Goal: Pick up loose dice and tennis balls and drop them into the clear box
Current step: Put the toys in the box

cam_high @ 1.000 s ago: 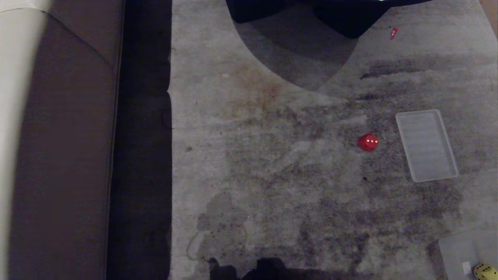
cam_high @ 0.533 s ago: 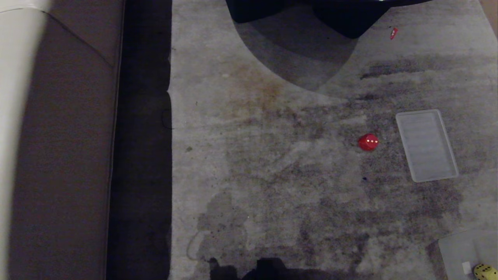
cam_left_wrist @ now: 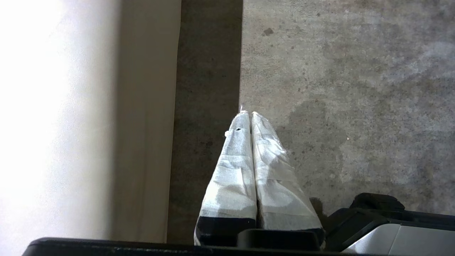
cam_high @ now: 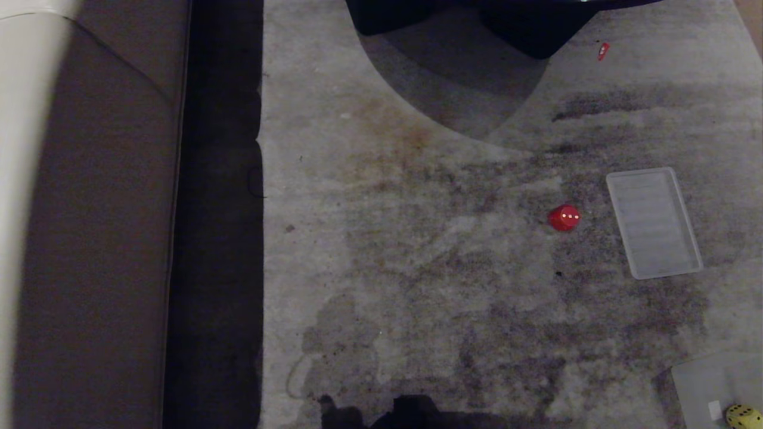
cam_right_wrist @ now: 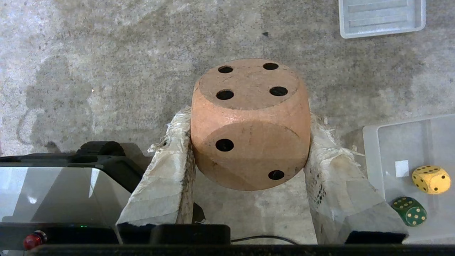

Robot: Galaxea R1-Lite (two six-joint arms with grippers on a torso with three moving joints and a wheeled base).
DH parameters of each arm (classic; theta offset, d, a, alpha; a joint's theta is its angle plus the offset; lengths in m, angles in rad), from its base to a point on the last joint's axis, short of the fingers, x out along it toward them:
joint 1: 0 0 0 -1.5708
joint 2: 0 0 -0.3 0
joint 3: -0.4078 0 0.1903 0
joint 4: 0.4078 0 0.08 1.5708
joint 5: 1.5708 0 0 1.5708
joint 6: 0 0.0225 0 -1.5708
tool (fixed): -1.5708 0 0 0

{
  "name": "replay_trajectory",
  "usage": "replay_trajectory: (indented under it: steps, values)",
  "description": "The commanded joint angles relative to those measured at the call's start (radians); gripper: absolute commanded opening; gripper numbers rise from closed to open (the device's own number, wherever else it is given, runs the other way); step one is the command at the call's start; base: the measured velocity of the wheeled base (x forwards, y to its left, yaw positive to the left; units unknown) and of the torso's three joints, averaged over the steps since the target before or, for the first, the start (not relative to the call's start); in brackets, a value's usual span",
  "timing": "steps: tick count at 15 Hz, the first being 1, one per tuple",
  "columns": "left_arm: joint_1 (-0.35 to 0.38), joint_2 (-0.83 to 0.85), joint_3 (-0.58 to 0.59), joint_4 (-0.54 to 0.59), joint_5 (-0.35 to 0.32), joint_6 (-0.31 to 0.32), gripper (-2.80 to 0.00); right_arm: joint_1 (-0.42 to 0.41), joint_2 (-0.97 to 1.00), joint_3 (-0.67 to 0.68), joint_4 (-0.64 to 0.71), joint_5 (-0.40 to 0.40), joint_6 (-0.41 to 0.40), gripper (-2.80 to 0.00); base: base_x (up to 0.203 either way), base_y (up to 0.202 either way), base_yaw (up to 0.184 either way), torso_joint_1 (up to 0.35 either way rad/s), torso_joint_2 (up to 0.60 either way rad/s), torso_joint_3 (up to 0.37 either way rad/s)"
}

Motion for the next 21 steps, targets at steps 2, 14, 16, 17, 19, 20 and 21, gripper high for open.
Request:
replay_trajectory:
  steps: [2,14,16,17,19,20,21]
  values:
    - [0.0,0.002,0.002,0.0,0.003,-0.01,-2.8,0.0,0.003,0.0,0.002,0.0,0.0,-2.8,0.0,0.0,0.0,0.001,0.0,0.077]
    - [-0.001,0.002,0.002,0.0,0.003,-0.014,-2.8,0.0,0.003,0.0,0.002,0.0,0.0,-2.8,0.0,0.0,0.0,0.003,0.0,0.195]
    - [0.0,0.002,0.002,0.0,0.003,-0.012,-2.8,0.0,0.003,0.0,0.002,0.0,-0.002,-2.8,0.0,0.0,0.0,0.003,0.0,0.206]
    - [0.0,0.002,0.002,0.0,0.002,-0.009,-2.8,0.0,0.003,0.0,0.002,0.0,0.0,-2.8,0.0,0.0,0.0,0.007,0.01,0.202]
    - [0.0,0.002,0.002,0.0,0.002,-0.008,-2.8,0.0,0.003,0.0,0.002,0.0,0.0,-2.8,0.0,0.0,0.0,0.002,0.01,0.207]
    - [-0.001,0.002,0.002,0.0,0.002,-0.008,-2.8,0.0,0.003,0.0,0.002,0.0,0.0,-2.8,0.0,0.0,0.0,0.002,0.0,0.206]
    - [0.0,0.002,0.002,0.0,0.002,-0.008,-2.8,0.0,0.003,0.0,0.002,0.0,0.0,-2.8,0.0,0.0,0.0,0.002,0.0,0.206]
